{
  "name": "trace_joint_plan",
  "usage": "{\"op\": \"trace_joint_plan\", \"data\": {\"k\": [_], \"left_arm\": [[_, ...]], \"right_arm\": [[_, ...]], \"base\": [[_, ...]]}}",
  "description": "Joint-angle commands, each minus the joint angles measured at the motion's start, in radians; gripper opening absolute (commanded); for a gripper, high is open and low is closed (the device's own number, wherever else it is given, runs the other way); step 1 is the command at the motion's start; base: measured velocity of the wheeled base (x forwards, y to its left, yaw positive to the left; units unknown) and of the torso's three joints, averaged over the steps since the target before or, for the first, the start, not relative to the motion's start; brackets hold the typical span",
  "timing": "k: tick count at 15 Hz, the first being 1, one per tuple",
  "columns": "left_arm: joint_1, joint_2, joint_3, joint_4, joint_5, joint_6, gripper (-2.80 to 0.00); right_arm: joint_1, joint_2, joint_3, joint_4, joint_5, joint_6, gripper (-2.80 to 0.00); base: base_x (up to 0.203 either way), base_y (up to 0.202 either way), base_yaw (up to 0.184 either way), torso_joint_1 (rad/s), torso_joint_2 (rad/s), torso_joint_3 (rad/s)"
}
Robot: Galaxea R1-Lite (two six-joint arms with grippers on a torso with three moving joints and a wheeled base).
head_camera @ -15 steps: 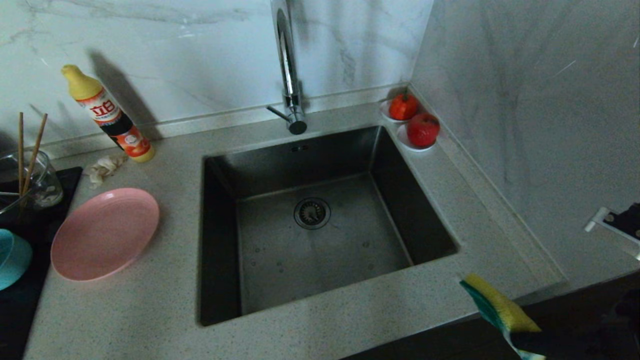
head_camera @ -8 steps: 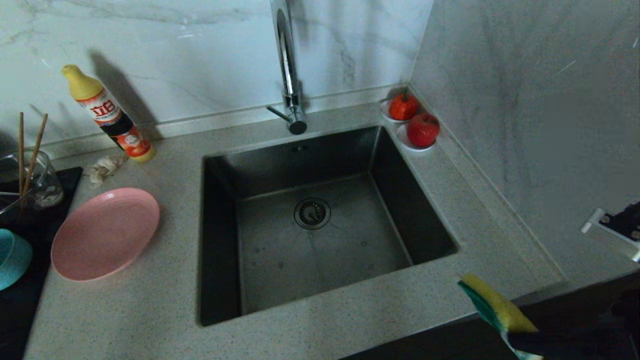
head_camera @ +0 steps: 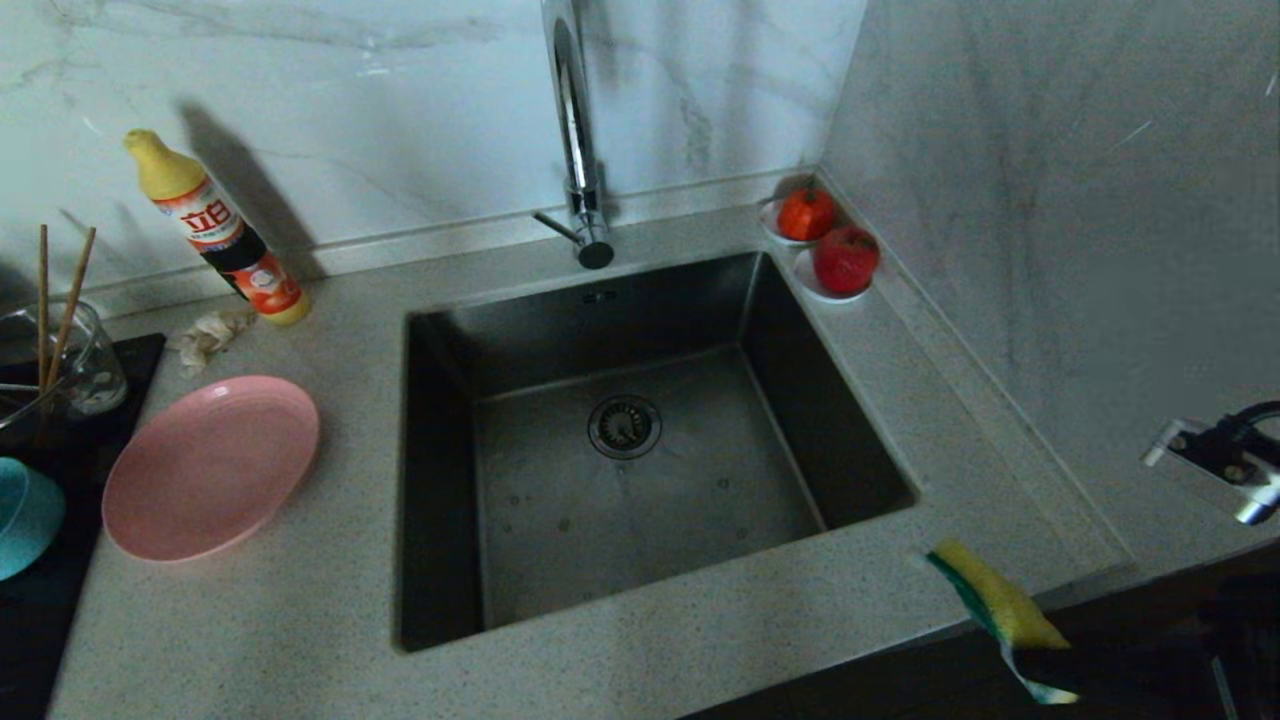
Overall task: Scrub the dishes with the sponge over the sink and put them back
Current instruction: Put down the sponge
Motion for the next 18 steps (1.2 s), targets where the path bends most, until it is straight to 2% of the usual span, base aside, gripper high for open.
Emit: {"op": "trace_joint_plan", "data": {"k": [1, 4, 6, 9, 11, 14, 18], "left_arm": [[0.000, 0.002, 0.000, 0.002, -0.001, 0.000, -2.80], [0.000, 0.002, 0.000, 0.002, -0.001, 0.000, -2.80], [0.000, 0.002, 0.000, 0.002, -0.001, 0.000, -2.80], [0.000, 0.002, 0.000, 0.002, -0.001, 0.000, -2.80], [0.000, 0.002, 0.000, 0.002, -0.001, 0.000, -2.80], [0.000, 0.002, 0.000, 0.002, -0.001, 0.000, -2.80], [0.000, 0.002, 0.000, 0.002, -0.001, 0.000, -2.80]], "right_arm": [[0.006, 0.008, -0.005, 0.005, -0.029, -0.020, -2.80], [0.022, -0.011, 0.034, 0.008, -0.141, -0.129, -2.80], [0.076, -0.015, 0.103, 0.004, -0.217, -0.174, -2.80], [0.092, -0.022, 0.196, -0.030, -0.303, -0.327, -2.80], [0.070, -0.033, 0.226, -0.042, -0.314, -0.380, -2.80], [0.067, -0.036, 0.308, -0.065, -0.351, -0.500, -2.80], [0.031, -0.005, 0.411, -0.251, -0.402, -0.607, -2.80]], "base": [[0.000, 0.000, 0.000, 0.000, 0.00, 0.000], [0.000, 0.000, 0.000, 0.000, 0.00, 0.000], [0.000, 0.000, 0.000, 0.000, 0.00, 0.000], [0.000, 0.000, 0.000, 0.000, 0.00, 0.000], [0.000, 0.000, 0.000, 0.000, 0.00, 0.000], [0.000, 0.000, 0.000, 0.000, 0.00, 0.000], [0.000, 0.000, 0.000, 0.000, 0.00, 0.000]]}}
